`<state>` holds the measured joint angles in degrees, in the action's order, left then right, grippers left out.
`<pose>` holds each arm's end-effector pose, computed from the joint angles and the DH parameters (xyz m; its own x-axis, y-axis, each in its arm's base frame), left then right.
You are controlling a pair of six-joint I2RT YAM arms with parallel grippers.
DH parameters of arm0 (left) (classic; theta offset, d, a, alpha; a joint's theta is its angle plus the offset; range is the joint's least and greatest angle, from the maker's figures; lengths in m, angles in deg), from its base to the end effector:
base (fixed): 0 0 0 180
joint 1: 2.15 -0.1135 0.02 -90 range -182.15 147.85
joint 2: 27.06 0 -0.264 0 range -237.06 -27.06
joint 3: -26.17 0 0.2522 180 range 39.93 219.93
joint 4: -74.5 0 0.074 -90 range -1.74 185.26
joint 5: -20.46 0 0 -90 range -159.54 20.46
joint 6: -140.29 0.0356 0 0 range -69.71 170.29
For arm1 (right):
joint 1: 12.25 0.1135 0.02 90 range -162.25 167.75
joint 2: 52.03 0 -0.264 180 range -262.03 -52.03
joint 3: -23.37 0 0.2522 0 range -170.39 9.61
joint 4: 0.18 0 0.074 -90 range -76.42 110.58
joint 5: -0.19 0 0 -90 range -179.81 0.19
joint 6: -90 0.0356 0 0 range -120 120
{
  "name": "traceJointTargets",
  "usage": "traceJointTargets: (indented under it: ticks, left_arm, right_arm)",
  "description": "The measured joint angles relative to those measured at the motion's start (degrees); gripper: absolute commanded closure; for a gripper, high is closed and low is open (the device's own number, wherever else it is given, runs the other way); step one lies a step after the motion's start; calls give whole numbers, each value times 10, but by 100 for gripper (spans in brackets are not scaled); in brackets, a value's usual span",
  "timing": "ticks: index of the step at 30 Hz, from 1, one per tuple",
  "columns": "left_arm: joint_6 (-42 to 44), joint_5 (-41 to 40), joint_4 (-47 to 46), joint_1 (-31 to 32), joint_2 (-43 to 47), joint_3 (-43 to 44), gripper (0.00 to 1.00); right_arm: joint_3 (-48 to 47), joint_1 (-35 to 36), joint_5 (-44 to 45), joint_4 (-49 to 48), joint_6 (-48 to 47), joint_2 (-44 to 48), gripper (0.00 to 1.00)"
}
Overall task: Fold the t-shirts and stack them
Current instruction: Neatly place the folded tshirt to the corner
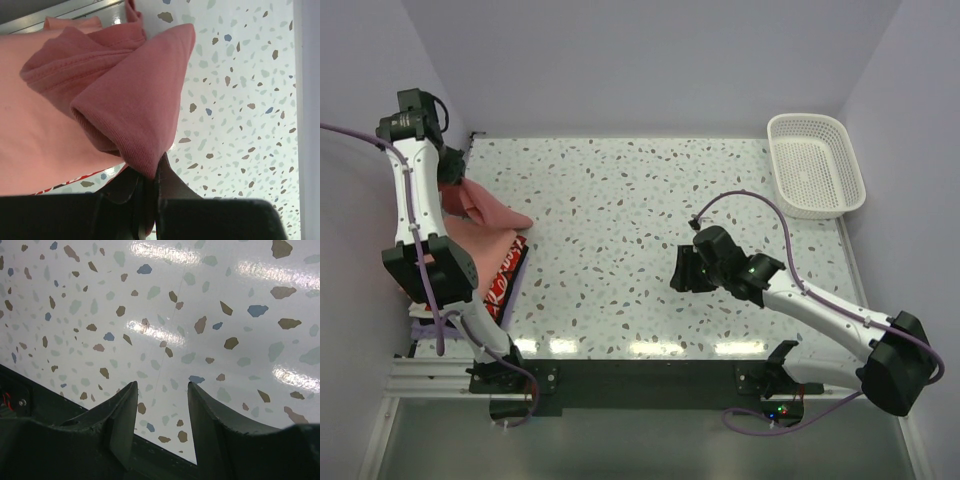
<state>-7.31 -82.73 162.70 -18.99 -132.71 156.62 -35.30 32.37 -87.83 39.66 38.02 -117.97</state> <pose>0.3506 0.1146 0.3763 -0.1379 -0.9006 -0.4122 -0.9261 0.2647 -0.2687 0.1696 0.1657 0.2424 -0.8329 0.0429 -0.5518 -0.2186 0.8904 0.3993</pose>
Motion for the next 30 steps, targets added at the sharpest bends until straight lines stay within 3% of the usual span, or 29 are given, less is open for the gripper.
traceJointTargets:
  ticks: [18,30]
  left_arm:
    - [49,51,16,-38,50,40,100]
    - [76,48,16,-65,139,-52,100]
  right_arm:
    - [0,0,0,0,3,0,52]
    - [2,0,0,0,6,23,52]
